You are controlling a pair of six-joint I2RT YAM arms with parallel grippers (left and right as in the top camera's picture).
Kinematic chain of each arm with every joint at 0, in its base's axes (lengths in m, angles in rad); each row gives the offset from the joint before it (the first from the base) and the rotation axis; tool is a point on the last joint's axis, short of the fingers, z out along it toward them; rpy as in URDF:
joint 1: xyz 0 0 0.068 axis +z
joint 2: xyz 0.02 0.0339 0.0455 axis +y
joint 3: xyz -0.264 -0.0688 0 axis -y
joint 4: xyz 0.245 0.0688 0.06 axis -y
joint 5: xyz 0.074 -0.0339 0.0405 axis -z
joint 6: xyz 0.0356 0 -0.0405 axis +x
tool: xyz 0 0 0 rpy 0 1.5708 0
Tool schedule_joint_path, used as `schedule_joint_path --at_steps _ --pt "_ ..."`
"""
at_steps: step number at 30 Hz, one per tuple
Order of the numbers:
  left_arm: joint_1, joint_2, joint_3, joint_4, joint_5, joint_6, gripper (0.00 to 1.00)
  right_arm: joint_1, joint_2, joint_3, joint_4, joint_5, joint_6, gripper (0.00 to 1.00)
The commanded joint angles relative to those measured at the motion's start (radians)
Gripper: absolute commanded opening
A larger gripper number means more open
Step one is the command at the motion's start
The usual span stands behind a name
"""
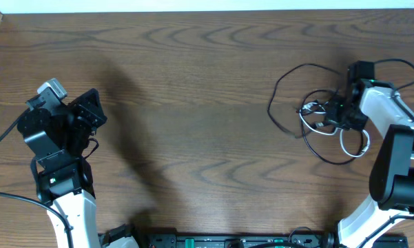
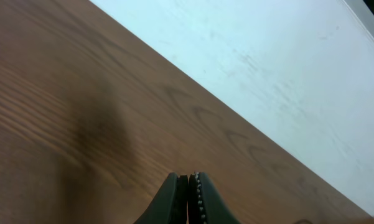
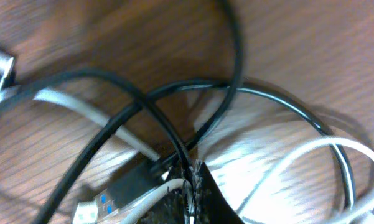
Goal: Untangle cables
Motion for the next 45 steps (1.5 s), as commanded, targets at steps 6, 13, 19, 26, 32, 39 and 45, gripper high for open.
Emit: schedule_joint_path --at_steps 6,13,19,26,32,39,45 --pt "-0.002 -0.007 0.018 -0.051 0.127 0.010 0.08 0.177 0.008 0.002 0.082 -0.209 -0.118 0.01" --pt "-0.090 -0.007 0.018 -0.151 0.127 0.080 0.14 0.314 -0.052 0.033 0.138 -0.281 -0.118 0.01" --pt "-0.222 -0.006 0.018 -0.158 0.127 0.122 0.35 0.372 -0.225 0.060 0.125 -0.281 -0.118 0.01" --pt "-0.410 0.045 0.018 -0.158 0.127 0.211 0.57 0.370 -0.410 0.060 0.062 -0.280 -0.111 0.01" --pt "-0.573 0.163 0.018 -0.135 0.127 0.280 0.61 0.371 -0.468 0.060 0.040 -0.296 -0.111 0.01" --pt "-0.698 0.308 0.018 -0.003 0.127 0.278 0.61 0.371 -0.484 0.060 0.036 -0.367 -0.112 0.01" --pt "-0.753 0.397 0.018 0.063 0.128 0.275 0.63 0.371 -0.484 0.060 0.026 -0.365 -0.111 0.01"
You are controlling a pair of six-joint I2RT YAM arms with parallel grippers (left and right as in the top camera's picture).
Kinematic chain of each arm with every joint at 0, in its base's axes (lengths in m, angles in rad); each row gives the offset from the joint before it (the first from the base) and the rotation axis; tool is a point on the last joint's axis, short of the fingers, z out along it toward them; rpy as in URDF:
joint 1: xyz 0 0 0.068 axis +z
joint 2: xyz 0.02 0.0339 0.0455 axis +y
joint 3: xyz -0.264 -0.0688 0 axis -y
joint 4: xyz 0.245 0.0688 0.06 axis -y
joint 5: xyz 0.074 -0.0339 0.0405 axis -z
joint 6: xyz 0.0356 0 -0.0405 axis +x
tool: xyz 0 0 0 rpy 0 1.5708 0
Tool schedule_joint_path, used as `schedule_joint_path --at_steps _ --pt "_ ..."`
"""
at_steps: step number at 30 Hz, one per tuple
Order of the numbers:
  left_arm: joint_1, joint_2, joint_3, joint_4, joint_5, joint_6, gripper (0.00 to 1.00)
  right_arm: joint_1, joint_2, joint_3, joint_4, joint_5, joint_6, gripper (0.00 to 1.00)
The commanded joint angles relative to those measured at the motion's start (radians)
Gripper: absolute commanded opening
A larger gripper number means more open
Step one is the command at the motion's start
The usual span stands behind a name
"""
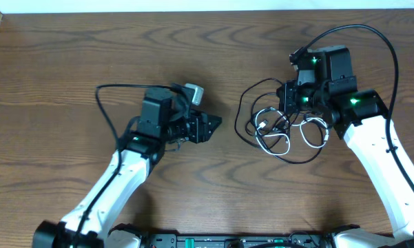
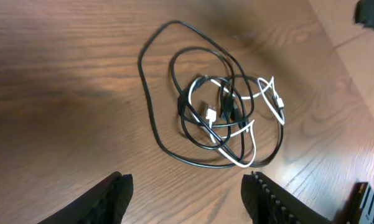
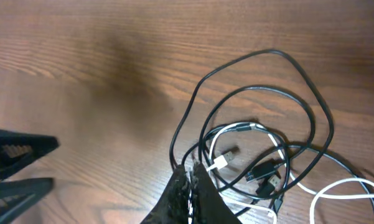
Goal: Untangle cables
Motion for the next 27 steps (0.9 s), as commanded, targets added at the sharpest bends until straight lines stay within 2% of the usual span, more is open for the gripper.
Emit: schedule_joint_path --at_steps 1,4,12,19,21,27 --pt "-0.032 0.044 0.018 0.024 0.014 0.013 0.64 0.001 -0.023 0.010 -0.010 -0.008 -0.009 0.01" --pt "-0.068 0.081 0.018 0.056 0.014 0.013 0.64 0.000 -0.023 0.010 -0.042 0.058 0.045 0.01" --pt "-0.163 0.173 0.018 0.168 0.010 0.013 0.64 0.000 -0.023 0.010 -0.142 0.246 0.121 0.12" --pt "-0.211 0.267 0.018 0.233 0.010 0.015 0.64 0.000 -0.023 0.010 -0.192 0.262 0.130 0.16" --pt "-0.223 0.290 0.018 0.246 0.017 0.060 0.64 0.000 -0.023 0.010 -0.200 0.262 0.130 0.16" --pt "-0.239 0.326 0.018 0.261 0.167 0.326 0.65 0.000 -0.023 0.010 -0.242 0.262 0.129 0.16"
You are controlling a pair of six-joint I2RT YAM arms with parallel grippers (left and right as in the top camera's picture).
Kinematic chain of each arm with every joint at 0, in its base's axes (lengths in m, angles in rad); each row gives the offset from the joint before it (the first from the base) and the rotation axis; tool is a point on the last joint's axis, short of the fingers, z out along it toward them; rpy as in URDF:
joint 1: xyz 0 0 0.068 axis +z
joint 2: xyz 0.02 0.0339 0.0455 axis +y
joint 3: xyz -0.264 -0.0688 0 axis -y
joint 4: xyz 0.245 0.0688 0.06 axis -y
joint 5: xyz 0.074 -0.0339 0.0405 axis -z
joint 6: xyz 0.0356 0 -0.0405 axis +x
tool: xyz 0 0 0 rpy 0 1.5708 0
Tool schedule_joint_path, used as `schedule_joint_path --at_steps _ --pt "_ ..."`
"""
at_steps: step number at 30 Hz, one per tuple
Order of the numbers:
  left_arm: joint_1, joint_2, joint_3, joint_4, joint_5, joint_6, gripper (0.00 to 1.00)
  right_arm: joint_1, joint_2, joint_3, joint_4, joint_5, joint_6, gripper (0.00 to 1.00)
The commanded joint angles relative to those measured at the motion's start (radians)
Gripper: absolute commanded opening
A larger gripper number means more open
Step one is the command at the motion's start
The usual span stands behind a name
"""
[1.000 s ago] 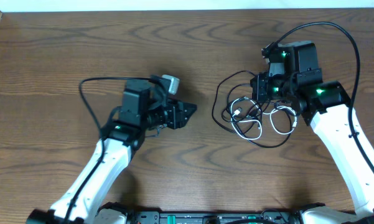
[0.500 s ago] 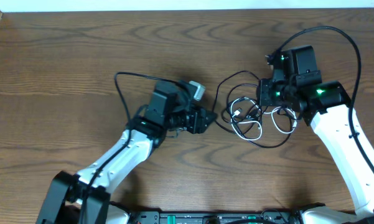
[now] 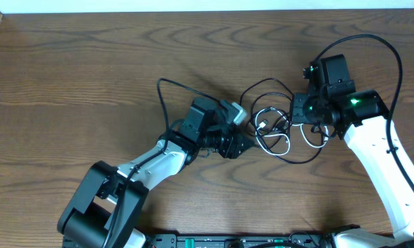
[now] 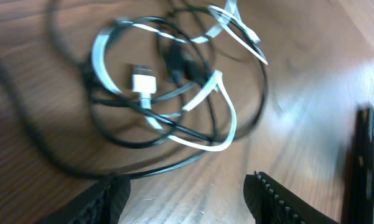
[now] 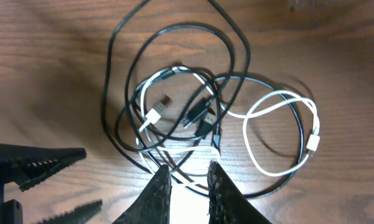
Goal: Untangle cables
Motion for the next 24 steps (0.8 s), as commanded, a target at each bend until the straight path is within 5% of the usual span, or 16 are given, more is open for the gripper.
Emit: schedule_joint_path --at_steps 1,9,24 --pt "-0.006 0.015 0.018 0.005 0.093 0.197 0.68 0.000 -0.020 0.010 -0.026 0.016 0.014 0.17" --pt "-0.006 0.049 0.018 0.039 0.093 0.414 0.73 0.000 -0.020 0.010 -0.097 0.015 0.006 0.17" --pt "-0.006 0.206 0.067 0.201 0.093 0.417 0.74 0.015 -0.020 0.010 -0.134 -0.004 0.006 0.17"
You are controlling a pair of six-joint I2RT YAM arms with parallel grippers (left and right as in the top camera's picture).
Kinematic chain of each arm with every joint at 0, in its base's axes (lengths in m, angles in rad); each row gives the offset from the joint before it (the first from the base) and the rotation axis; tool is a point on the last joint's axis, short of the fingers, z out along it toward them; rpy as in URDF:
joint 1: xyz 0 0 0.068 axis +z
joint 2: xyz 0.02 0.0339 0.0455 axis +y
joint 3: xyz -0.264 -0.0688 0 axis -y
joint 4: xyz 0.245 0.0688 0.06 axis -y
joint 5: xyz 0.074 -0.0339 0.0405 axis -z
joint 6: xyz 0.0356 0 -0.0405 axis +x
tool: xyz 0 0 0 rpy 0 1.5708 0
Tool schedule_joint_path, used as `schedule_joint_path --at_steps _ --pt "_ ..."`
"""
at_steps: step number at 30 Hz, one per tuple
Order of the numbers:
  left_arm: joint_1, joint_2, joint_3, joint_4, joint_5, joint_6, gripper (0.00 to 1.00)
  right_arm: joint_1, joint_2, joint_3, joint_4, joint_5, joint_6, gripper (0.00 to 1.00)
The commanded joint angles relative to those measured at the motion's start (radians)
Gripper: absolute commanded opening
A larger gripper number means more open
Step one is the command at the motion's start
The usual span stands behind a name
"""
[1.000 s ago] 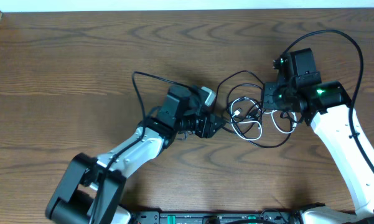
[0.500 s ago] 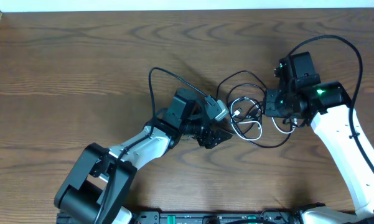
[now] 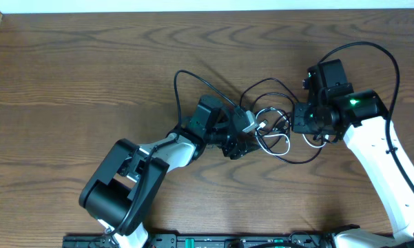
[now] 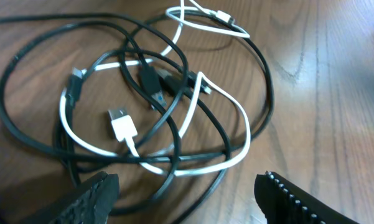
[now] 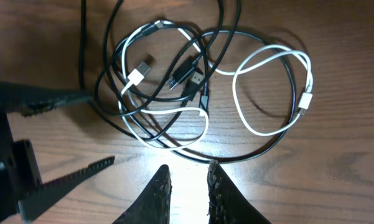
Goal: Untangle cables
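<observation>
A knot of black and white cables [image 3: 275, 131] lies right of the table's middle. The left wrist view shows a white USB plug [image 4: 120, 129] and black plugs [image 4: 150, 81] inside the loops. My left gripper [image 3: 251, 134] is low at the knot's left edge, jaws wide open, and its fingers [image 4: 93, 194] stand on either side of the nearest black loops. My right gripper [image 5: 187, 186] hovers over the knot's right side, slightly open and holding nothing. A white loop ends in a small connector [image 5: 305, 99].
A black cable from the left arm arcs over the wood [image 3: 186, 76] behind the left gripper. My left gripper's toothed fingers [image 5: 62, 182] reach into the right wrist view from the left. The table's far edge meets a white strip [image 3: 207, 5].
My left gripper has moved a little further right, so its open jaws now reach the knot's left loops. The right gripper and the cables sit almost as before.
First my left gripper was shut at the far left, and the right one was shut in the knot at the far right. Then the knot lay nearer the middle, with the left gripper open facing it. Later the right gripper stood open, and the left has closed in.
</observation>
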Motion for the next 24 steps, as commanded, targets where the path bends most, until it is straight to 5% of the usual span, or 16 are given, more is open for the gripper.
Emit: schedule_joint_path --at_steps 1,14,18,22,24 --pt "0.000 0.037 0.023 0.026 0.016 0.021 0.74 0.006 -0.019 0.010 -0.005 -0.005 0.006 0.16" --pt "-0.002 0.132 0.047 0.045 -0.002 0.022 0.66 0.006 -0.019 0.010 -0.009 -0.050 -0.001 0.17" --pt "-0.008 0.132 0.047 0.043 -0.083 0.021 0.53 0.006 -0.019 0.010 -0.008 -0.059 -0.001 0.17" --pt "-0.019 0.132 0.047 0.042 -0.171 0.020 0.20 0.006 -0.019 0.010 -0.013 -0.065 -0.002 0.16" --pt "-0.027 0.132 0.047 0.038 -0.223 0.016 0.15 0.006 -0.019 0.010 -0.013 -0.066 -0.002 0.16"
